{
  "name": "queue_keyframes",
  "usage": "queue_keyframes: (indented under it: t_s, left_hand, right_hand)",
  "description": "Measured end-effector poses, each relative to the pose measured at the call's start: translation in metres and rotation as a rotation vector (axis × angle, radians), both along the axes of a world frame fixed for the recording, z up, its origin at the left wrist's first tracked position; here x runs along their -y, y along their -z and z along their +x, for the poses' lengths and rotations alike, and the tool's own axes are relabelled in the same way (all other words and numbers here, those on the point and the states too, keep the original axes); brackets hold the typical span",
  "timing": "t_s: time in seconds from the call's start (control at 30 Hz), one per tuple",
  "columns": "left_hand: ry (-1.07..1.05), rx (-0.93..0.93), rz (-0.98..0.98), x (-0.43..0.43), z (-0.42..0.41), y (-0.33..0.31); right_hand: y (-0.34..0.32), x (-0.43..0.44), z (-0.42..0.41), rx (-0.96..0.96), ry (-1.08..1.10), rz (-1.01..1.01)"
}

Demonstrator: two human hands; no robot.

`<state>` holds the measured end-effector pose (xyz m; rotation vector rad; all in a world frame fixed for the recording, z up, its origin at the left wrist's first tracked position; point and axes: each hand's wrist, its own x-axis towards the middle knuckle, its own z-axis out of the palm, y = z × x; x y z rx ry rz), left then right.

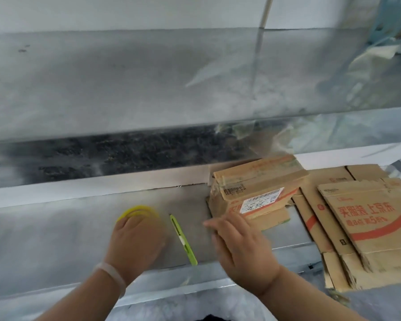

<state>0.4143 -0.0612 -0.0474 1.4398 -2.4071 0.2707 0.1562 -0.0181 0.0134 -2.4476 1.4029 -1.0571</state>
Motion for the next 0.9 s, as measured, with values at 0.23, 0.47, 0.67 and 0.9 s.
queue_keyframes:
  t_s: [0.23, 0.47, 0.67, 0.9]
  left_hand:
    - [-0.024, -0.850, 0.404, -0.007, -0.136, -0.061]
    - [-0.377, -1.578, 0.808, 0.006, -0.187, -0.074]
    - [-0.687, -0.991, 0.622, 0.027, -0.206, -0.092]
    - [-0.698, -0.925, 0.439, 0.034, -0.203, -0.081]
  right_hand:
    - [-0.053, 0.045, -0.106, 0.446, 0.590, 0.203]
    - [-0.041, 0.058, -0.126, 0.507, 0.622, 0.615]
    - [-0.035, 0.065, -0.108, 0.341, 0.718, 0.754]
    - [-0.026, 0.075, -0.114, 0.548, 0.714, 0.690]
